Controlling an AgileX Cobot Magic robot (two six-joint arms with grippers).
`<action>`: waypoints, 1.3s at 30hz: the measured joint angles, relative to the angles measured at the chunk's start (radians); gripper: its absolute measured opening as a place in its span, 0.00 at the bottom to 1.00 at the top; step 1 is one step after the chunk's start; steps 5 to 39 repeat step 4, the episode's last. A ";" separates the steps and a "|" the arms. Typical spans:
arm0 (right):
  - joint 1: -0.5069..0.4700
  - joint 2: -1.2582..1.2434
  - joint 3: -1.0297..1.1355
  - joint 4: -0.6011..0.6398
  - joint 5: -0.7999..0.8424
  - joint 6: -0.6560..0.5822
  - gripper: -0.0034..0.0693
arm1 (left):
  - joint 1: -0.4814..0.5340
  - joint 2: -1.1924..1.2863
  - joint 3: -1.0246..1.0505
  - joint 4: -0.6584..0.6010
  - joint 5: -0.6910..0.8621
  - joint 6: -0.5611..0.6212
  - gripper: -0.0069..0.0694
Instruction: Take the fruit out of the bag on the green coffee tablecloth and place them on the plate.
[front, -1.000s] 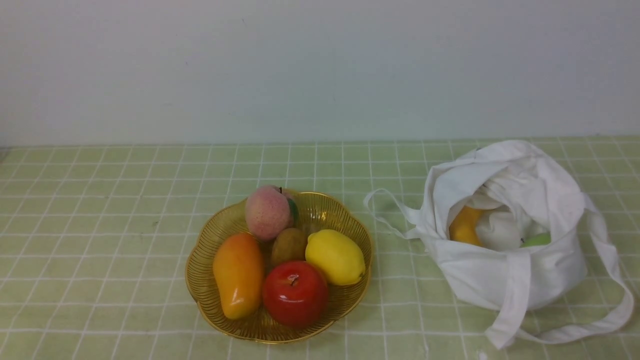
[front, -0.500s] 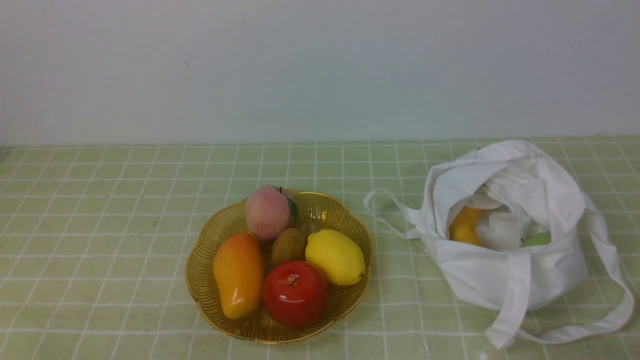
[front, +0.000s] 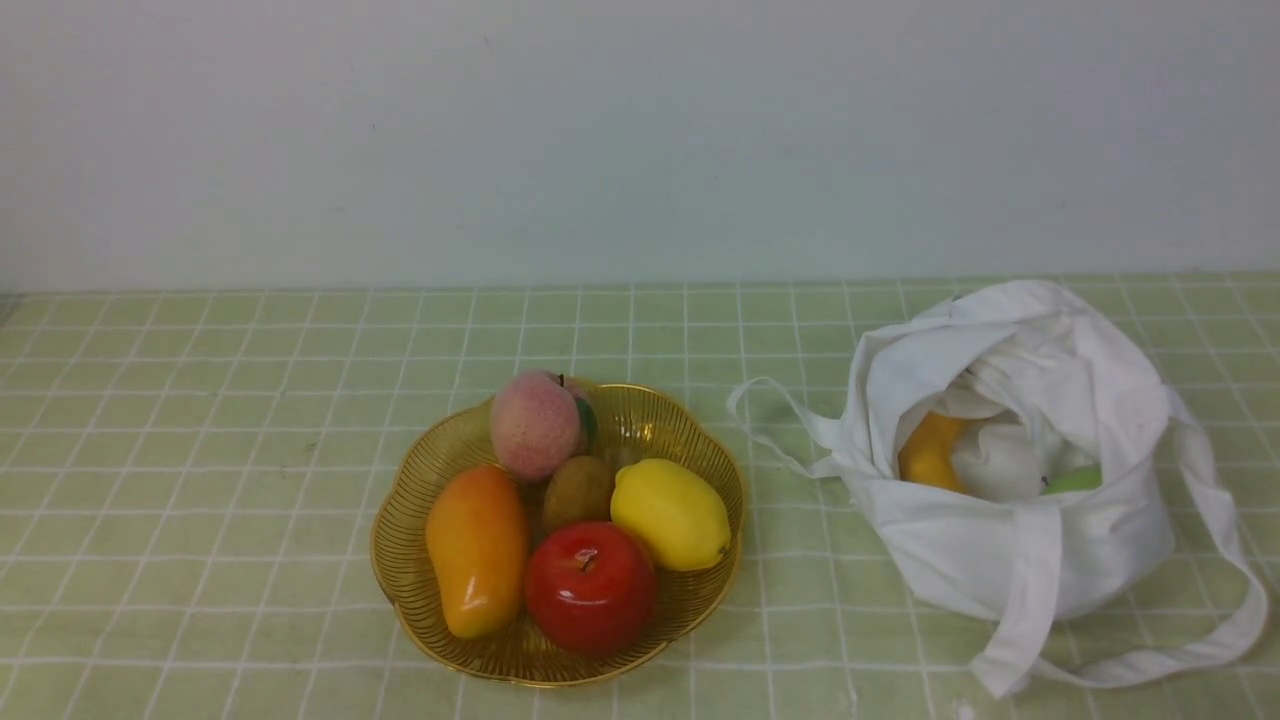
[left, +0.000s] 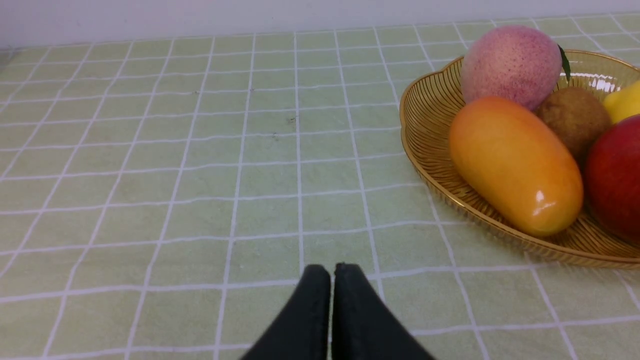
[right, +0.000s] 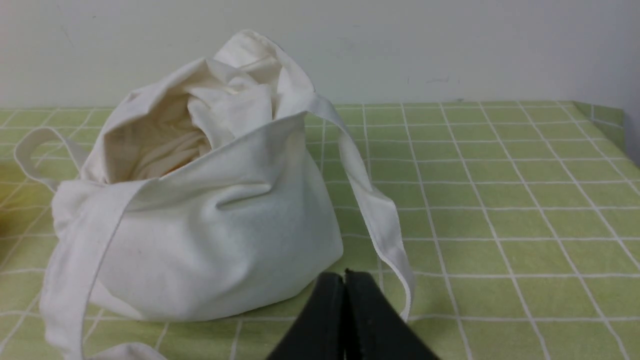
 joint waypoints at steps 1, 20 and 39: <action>0.000 0.000 0.000 0.000 0.000 0.000 0.03 | 0.000 0.000 0.000 0.000 0.000 0.000 0.08; 0.000 0.000 0.000 0.000 0.000 0.000 0.03 | 0.000 0.000 0.000 0.000 0.000 0.000 0.08; 0.000 0.000 0.000 0.000 0.000 0.000 0.03 | 0.000 0.000 0.000 0.000 0.000 0.000 0.08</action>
